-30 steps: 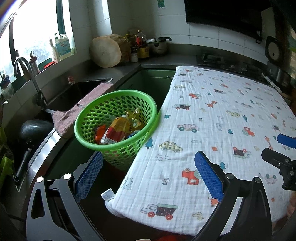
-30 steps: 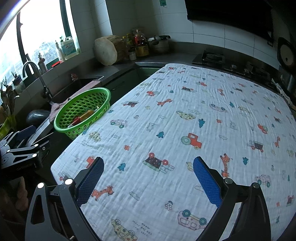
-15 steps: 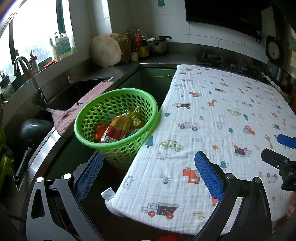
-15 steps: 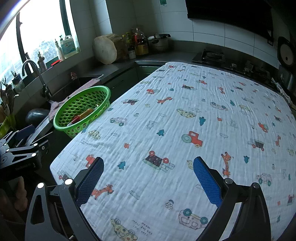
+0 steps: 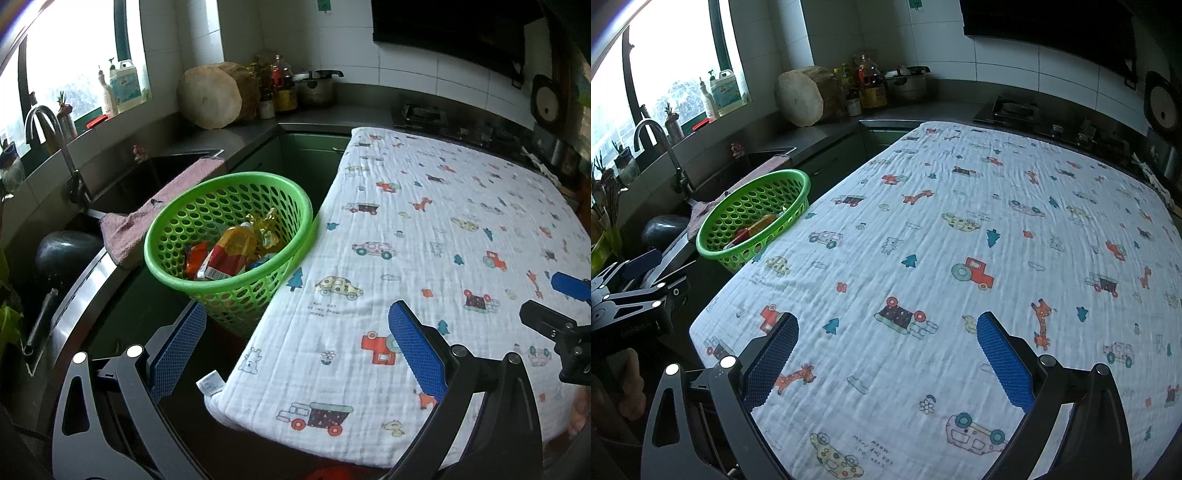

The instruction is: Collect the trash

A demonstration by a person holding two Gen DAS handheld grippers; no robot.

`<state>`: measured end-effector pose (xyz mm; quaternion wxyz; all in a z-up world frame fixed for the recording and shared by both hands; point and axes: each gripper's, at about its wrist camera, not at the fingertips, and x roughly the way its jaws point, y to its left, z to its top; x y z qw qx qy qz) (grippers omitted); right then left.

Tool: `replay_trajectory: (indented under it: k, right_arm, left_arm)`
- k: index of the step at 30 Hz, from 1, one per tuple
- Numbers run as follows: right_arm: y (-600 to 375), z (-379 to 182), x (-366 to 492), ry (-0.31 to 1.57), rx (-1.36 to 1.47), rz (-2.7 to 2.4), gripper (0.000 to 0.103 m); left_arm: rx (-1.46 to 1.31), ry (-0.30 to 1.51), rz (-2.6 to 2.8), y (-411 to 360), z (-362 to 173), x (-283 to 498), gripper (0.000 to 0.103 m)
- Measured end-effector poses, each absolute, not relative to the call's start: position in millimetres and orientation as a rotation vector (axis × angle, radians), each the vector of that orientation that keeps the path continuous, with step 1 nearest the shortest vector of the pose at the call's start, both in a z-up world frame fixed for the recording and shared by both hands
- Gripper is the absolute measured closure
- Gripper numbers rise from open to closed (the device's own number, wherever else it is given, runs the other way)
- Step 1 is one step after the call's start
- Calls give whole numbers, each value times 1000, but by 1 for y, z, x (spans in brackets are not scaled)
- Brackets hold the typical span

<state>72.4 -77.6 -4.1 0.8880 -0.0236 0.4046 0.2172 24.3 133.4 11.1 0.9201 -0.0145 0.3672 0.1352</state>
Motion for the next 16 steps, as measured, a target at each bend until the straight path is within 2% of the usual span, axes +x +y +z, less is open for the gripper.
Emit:
replay_trajectory:
  k: [16]
  right_arm:
    - [-78, -6, 73, 849, -55, 453, 9]
  left_arm:
    - [-6, 766, 276, 130, 8, 28, 5]
